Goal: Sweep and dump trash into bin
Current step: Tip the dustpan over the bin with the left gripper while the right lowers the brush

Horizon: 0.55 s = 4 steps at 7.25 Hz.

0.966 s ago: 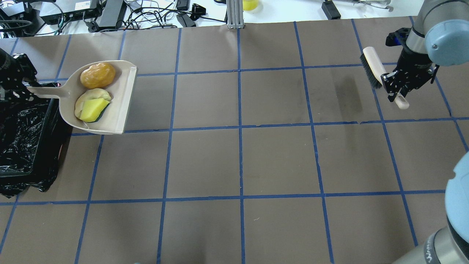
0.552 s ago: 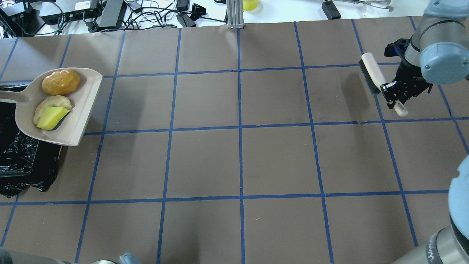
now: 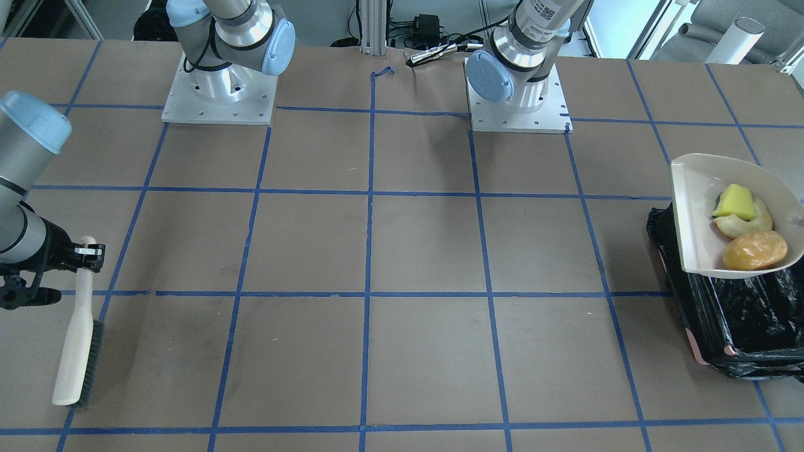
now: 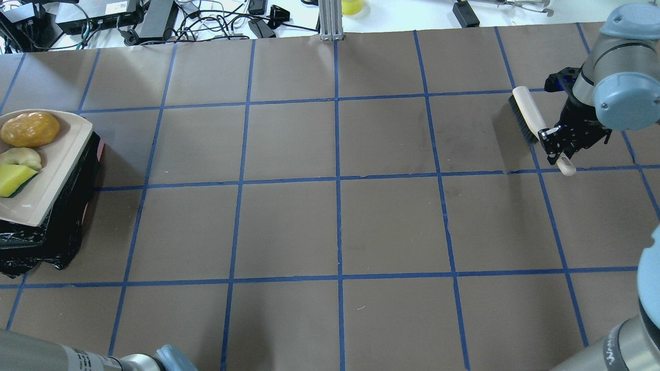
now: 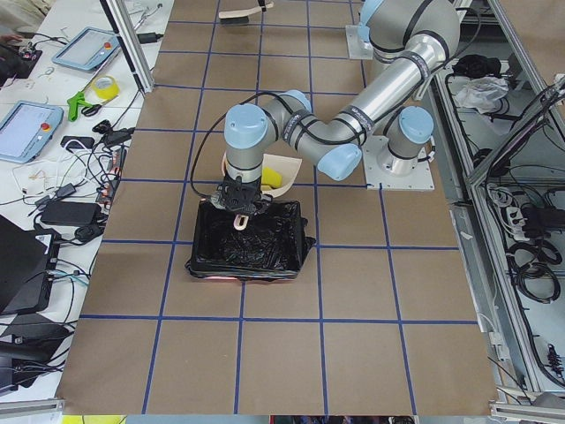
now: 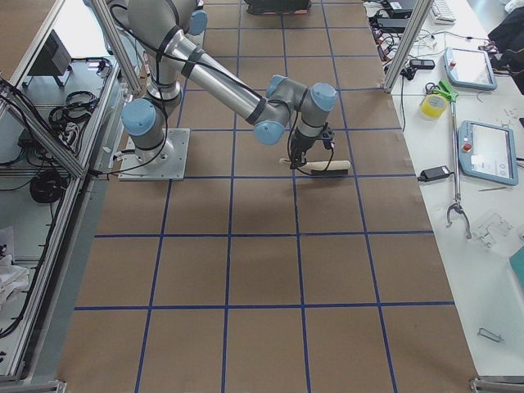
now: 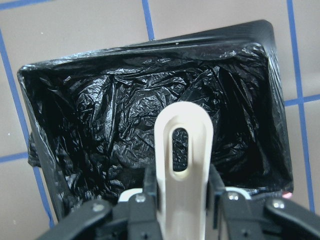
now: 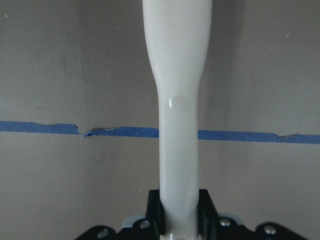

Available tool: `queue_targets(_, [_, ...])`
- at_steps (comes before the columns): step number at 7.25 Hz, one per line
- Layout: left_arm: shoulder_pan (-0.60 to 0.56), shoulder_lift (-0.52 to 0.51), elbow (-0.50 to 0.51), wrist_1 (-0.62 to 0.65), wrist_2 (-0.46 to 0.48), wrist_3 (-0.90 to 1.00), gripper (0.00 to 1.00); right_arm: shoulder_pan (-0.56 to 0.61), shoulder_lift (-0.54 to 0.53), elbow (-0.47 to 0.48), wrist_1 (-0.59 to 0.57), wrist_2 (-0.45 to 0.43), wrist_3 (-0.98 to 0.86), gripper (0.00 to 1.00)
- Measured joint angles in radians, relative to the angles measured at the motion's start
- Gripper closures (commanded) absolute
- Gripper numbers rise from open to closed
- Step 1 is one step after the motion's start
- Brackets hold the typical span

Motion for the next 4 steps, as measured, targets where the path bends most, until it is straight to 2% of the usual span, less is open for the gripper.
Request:
queue_targets(2, [0.021,-0.052,0.062,0.056,0.000,0.088,1.00,-0.001,0.000,0.005,-0.004,0.001,0.004,0.94])
queue_targets(3, [0.025,-0.078,0.084,0.095,0.000,0.132,1.00,-0.001,0.001,0.008,-0.005,0.001,0.007,0.83])
queue_targets(4, [0.027,-0.102,0.094,0.140,-0.002,0.171,1.00,-0.002,0.001,0.009,-0.006,0.000,0.010,0.53])
